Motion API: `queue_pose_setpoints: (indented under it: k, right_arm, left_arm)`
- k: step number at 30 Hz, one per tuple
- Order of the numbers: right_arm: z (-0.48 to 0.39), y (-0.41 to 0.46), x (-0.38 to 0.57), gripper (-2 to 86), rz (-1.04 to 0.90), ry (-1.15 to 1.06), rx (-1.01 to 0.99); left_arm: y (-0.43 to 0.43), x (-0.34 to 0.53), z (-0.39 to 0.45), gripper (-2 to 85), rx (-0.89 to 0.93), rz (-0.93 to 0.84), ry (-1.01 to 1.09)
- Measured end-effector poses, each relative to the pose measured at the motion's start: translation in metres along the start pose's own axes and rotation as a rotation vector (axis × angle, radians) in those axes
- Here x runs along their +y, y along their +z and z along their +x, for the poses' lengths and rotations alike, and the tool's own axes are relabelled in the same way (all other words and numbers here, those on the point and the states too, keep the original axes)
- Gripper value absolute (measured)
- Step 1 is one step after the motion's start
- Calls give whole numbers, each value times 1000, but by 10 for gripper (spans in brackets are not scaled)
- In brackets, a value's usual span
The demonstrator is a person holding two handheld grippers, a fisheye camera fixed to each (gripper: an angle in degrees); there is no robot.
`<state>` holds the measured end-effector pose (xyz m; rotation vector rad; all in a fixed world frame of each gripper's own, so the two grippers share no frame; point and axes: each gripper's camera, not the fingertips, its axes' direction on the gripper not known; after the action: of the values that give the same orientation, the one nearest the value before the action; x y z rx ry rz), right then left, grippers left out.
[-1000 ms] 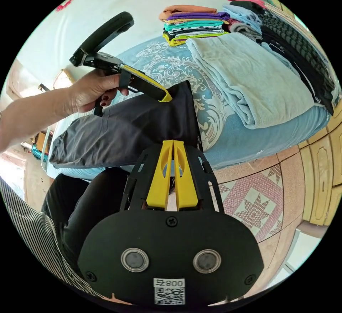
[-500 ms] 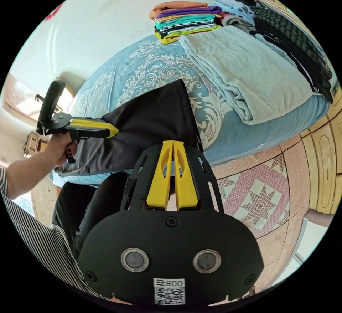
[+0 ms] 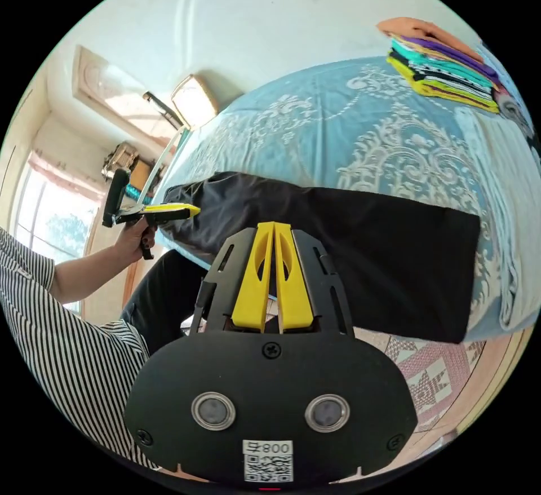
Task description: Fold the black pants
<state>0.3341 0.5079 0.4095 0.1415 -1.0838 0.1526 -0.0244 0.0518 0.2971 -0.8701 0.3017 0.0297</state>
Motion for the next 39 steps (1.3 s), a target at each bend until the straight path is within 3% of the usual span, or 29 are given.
queue_pose_setpoints:
  k: [4, 7, 13, 18, 22, 31, 39]
  right_arm:
    - [-34, 92, -28, 1, -198, -145, -69]
    - [-46, 152, -32, 1, -359, -212, -25]
    - [-45, 177, -67, 1, -318, -222, -61]
    - [-60, 232, -104, 1, -352, -299, -99]
    - [-67, 296, -113, 1, -470, -344, -88]
    - [-38, 333, -156, 3, -466, -304, -156]
    - [-1, 335, -267, 34, -233, -267, -51]
  left_arm:
    - [10, 55, -78, 2, 0, -65, -138]
    - [5, 83, -117, 2, 96, -20, -181]
    - [-41, 141, -212, 1, 109, 151, -302]
    - [-46, 200, -296, 1, 45, 113, -442]
    - [-48, 243, -336, 1, 91, 133, -432]
    - [-65, 296, -407, 3, 119, 182, -418]
    - [-108, 320, -491, 28, 100, 364, -413]
